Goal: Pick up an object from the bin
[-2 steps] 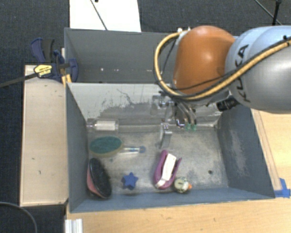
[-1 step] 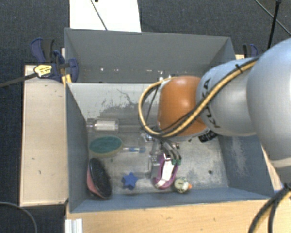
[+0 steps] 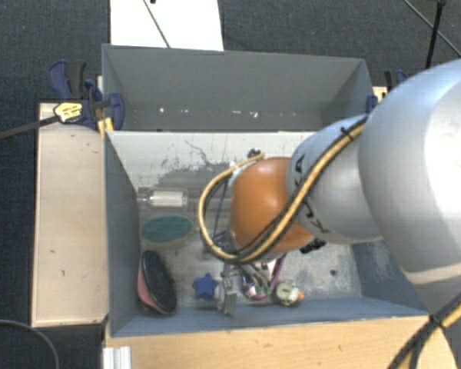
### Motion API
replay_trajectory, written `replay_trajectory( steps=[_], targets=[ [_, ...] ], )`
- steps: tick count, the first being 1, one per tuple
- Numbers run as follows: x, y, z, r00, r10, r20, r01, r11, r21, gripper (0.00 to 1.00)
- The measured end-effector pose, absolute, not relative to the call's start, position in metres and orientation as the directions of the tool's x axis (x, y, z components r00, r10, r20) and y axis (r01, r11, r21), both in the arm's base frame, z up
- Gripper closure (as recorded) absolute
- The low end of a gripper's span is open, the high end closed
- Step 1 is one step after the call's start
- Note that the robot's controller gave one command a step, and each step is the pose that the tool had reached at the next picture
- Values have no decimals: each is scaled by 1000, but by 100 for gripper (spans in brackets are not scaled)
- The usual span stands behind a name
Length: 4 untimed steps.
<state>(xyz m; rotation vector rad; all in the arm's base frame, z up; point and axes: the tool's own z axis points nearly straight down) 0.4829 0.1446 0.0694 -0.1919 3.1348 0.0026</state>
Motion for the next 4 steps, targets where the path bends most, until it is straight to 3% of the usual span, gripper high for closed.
replay_trajectory(
  steps=[1,2,3,4],
  targets=[
    [485,143,70,-993,-114,-4,-114,993,2,100],
    [534,184,194,-999,-47,-13,-47,999,5,100],
    [531,182,189,-999,-47,-2,-47,999,1,0],
    [567,210,74,-997,-80,2,-80,997,0,0]
  ],
)
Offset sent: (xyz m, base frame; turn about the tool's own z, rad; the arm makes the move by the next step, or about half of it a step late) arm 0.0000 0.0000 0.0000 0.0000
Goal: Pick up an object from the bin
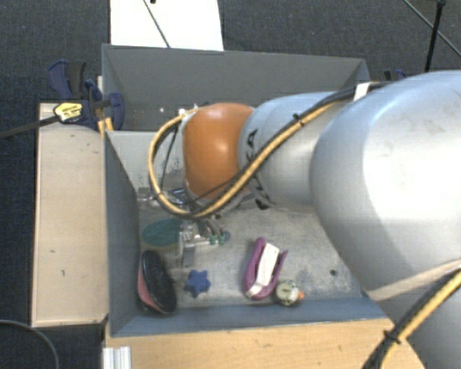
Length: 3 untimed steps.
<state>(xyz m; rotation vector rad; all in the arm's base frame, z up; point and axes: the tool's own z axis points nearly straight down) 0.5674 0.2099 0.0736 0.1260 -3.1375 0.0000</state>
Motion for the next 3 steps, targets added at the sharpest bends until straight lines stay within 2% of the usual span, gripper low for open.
replay_trajectory(
  steps=[1,2,3],
  targets=[
    [568,210,78,-997,-79,-2,-79,997,1,100],
    [568,219,188,-996,-93,-11,-93,996,4,100],
    [580,217,264,-867,-499,-11,-499,867,-2,100]
  ],
)
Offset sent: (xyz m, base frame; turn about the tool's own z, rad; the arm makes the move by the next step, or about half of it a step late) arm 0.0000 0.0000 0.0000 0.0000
